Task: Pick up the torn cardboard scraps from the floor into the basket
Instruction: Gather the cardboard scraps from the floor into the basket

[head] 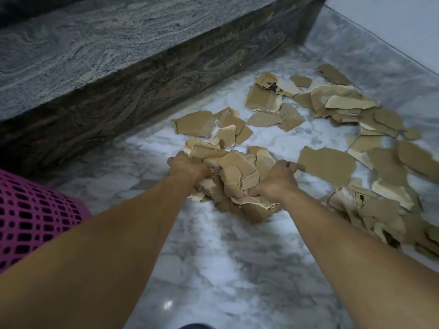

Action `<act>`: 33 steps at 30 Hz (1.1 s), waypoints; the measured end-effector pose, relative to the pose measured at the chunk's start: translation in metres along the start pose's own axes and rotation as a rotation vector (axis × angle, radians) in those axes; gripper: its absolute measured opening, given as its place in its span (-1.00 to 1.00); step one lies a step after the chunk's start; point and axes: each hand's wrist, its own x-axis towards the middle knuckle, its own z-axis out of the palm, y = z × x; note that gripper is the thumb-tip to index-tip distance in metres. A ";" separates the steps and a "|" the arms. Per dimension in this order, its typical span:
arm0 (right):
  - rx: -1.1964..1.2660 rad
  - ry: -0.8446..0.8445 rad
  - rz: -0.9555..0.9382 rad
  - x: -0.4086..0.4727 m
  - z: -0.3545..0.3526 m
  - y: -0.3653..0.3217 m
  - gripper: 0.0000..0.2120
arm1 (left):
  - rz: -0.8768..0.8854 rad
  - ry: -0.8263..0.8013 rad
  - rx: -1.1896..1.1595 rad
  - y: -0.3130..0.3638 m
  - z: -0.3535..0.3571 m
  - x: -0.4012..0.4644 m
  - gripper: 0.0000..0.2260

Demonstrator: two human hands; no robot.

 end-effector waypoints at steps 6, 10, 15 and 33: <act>0.416 -0.109 0.004 -0.007 -0.005 0.005 -0.26 | -0.101 -0.106 -0.290 -0.012 -0.007 -0.007 -0.53; 0.584 -0.212 0.044 -0.019 -0.004 0.008 -0.51 | -0.114 -0.123 -0.326 -0.023 -0.007 -0.013 -0.52; 0.734 -0.201 0.081 -0.033 -0.004 0.023 -0.72 | -0.022 -0.141 -0.331 -0.028 -0.003 -0.031 -0.56; 0.818 -0.012 -0.068 -0.139 -0.067 0.117 0.09 | 0.240 -0.011 -0.282 -0.010 -0.098 -0.176 -0.62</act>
